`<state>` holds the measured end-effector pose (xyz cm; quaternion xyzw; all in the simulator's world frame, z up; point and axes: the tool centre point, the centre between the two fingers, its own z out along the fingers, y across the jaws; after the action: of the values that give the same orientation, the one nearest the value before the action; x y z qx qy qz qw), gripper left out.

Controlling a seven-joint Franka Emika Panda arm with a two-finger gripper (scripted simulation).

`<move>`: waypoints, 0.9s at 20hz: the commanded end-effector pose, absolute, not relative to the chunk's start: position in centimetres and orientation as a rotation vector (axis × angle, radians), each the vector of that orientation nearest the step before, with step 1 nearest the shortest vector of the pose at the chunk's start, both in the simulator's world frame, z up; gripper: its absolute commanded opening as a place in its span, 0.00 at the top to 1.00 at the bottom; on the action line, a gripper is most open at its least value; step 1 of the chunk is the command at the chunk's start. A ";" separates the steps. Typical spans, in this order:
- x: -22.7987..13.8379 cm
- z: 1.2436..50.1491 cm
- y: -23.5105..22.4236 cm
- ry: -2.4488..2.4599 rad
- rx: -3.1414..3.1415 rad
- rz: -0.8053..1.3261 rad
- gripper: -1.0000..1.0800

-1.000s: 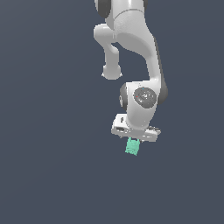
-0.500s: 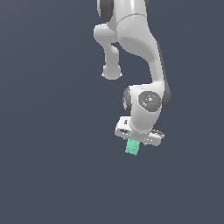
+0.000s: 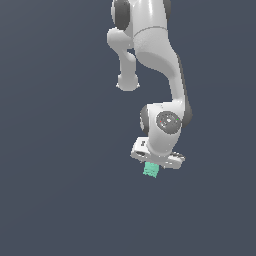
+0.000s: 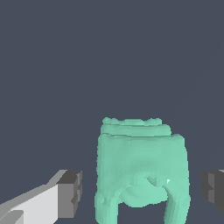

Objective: Pick up the object and move it to a goal position.

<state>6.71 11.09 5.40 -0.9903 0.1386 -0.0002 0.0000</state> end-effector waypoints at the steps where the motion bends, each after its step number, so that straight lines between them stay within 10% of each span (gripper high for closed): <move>1: 6.7 4.1 11.1 0.437 -3.111 0.000 0.04; 8: 6.8 3.2 11.1 0.438 -3.111 0.000 0.04; 9: 6.8 3.2 11.1 0.438 -3.111 0.000 1.00; 18: 6.8 3.2 11.1 0.438 -3.111 0.000 1.00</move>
<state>6.79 11.13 3.14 -0.9902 0.1394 0.0002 -0.0001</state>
